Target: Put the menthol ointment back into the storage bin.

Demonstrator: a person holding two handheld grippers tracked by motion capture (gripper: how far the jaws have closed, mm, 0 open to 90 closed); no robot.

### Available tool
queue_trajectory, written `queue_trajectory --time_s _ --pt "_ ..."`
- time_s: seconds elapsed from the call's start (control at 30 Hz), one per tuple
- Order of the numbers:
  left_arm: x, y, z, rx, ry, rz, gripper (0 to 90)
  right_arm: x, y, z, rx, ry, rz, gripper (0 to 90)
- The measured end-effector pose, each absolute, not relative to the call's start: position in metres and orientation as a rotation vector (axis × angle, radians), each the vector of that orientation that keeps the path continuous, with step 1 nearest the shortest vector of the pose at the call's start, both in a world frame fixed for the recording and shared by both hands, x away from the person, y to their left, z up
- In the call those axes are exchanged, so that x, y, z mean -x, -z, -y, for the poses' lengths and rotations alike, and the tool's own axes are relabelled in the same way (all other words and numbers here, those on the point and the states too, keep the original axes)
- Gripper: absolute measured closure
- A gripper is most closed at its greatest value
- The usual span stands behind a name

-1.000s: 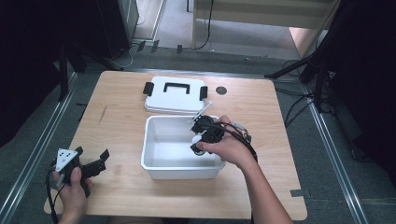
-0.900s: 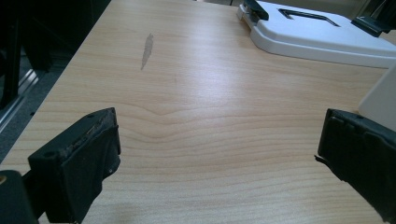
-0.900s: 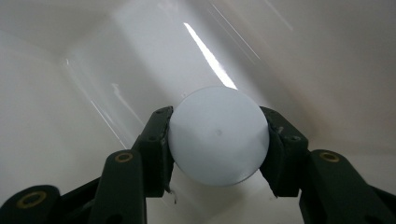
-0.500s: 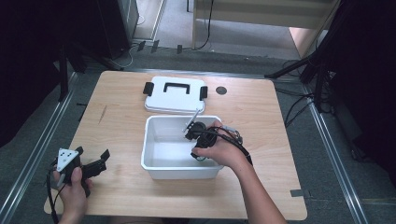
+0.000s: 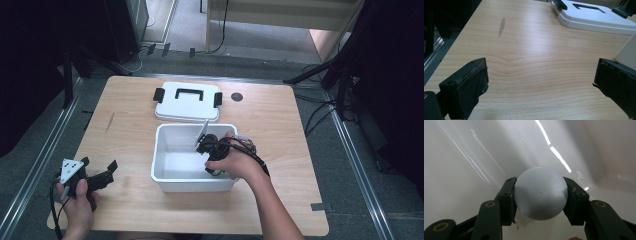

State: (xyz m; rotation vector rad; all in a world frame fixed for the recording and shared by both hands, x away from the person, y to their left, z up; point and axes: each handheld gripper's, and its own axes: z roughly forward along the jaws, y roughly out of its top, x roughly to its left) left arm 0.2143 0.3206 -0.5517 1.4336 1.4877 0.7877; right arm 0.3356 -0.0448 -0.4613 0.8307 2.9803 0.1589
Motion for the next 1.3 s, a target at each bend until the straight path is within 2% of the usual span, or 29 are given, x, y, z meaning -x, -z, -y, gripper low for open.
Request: queue_trajectory --time_s 0.93,1.3 --pt "-0.214 0.552 -0.321 -1.426 -0.783 -1.493 0.0 -0.335 0.462 0.045 -0.816 -0.139 -2.996 50.8" --pt "-0.214 0.552 -0.322 -1.421 -0.782 -1.496 0.0 -0.327 0.423 0.050 -0.849 -0.331 -2.971 44.9"
